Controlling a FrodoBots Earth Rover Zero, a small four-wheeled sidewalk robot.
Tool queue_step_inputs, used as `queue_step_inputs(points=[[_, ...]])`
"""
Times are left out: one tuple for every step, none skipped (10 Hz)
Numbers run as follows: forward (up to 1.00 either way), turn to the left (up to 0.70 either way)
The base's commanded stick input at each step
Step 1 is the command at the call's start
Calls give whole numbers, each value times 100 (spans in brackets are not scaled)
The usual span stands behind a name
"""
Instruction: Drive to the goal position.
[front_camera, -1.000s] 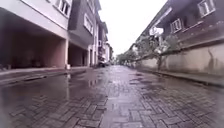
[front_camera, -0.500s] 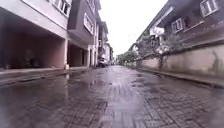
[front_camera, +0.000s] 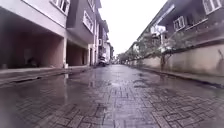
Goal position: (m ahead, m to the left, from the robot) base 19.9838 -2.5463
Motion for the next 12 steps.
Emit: queue_step_inputs(points=[[50,-4],[50,0],[50,0],[50,0],[50,0],[50,0],[50,0],[50,0],[50,0],[50,0],[50,0],[50,0]])
